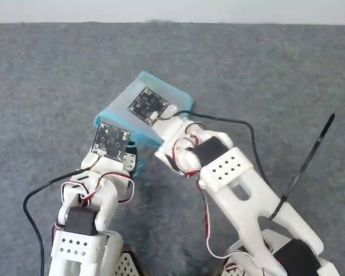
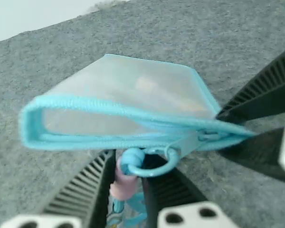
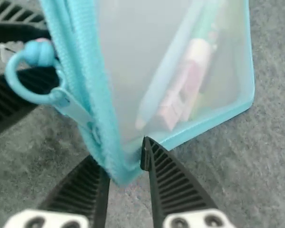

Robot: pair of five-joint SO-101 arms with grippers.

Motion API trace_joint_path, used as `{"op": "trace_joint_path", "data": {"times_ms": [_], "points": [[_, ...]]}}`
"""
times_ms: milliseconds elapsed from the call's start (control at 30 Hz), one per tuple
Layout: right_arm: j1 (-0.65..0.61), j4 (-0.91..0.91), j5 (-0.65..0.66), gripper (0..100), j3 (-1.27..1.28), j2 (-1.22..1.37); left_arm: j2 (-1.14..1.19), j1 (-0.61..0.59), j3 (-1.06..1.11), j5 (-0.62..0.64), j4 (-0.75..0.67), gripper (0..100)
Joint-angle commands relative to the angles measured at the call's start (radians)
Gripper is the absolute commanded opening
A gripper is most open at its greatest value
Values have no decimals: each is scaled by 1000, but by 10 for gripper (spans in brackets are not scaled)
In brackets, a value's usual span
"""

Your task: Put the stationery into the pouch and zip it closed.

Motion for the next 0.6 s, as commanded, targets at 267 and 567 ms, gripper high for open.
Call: {"op": "trace_joint_path", "data": {"times_ms": [267,567], "points": [[130,12,48,6,31,-7,9,-130,-22,63,-46,12],[248,15,72,6,32,-5,9,-181,-18,63,-74,12]]}}
